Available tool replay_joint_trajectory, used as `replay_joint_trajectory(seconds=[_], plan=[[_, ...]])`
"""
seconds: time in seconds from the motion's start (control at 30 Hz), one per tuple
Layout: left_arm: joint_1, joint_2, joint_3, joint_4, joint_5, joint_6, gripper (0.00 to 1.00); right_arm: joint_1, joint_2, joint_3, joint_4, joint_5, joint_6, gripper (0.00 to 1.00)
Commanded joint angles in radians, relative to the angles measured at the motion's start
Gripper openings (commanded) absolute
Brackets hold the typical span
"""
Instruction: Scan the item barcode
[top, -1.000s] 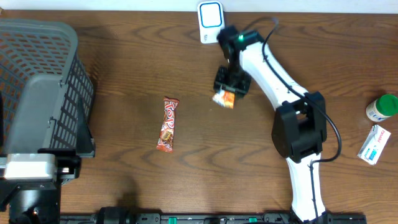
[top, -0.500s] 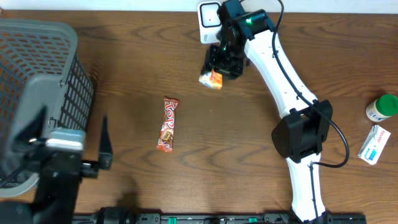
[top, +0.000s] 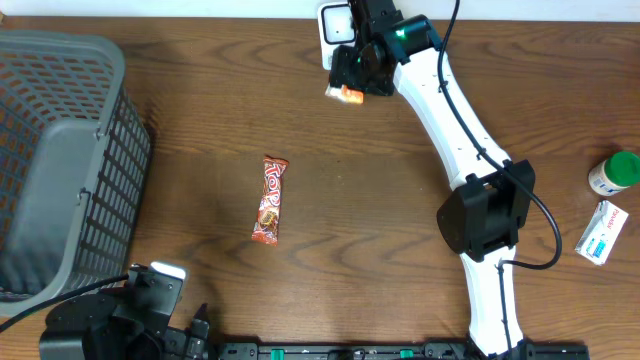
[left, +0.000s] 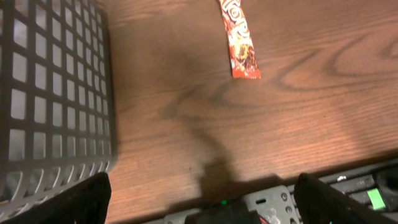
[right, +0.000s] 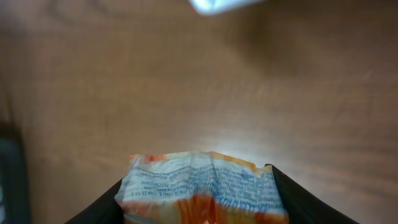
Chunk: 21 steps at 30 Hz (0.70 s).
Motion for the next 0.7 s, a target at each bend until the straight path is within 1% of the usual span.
replay_joint_trajectory(seconds=[0.0, 0.1, 0.27, 0.37, 0.47, 0.6, 0.67], plan=[[-0.004, -0.004, 0.006, -0.003, -0.003, 0.020, 0.94, -0.005, -0.002, 0.016, 0.060, 0.185, -0.016, 0.56], [-0.004, -0.004, 0.006, -0.004, -0.003, 0.020, 0.95, -0.005, 0.008, 0.016, 0.147, 0.253, -0.040, 0.55], [-0.004, -0.004, 0.006, -0.003, -0.003, 0.020, 0.95, -0.004, 0.044, 0.016, 0.332, 0.282, -0.134, 0.54], [-0.004, -0.004, 0.006, -0.003, -0.003, 0.020, 0.95, -0.005, 0.079, 0.016, 0.454, 0.336, -0.167, 0.52], [-0.004, -0.004, 0.006, -0.004, -0.003, 0.020, 0.95, -0.005, 0.121, 0.016, 0.569, 0.363, -0.231, 0.52], [-0.004, -0.004, 0.006, -0.003, -0.003, 0.020, 0.95, -0.005, 0.185, 0.016, 0.717, 0.391, -0.254, 0.52], [-0.004, -0.004, 0.006, -0.003, -0.003, 0.020, 0.94, -0.006, 0.215, 0.016, 0.798, 0.391, -0.261, 0.54]])
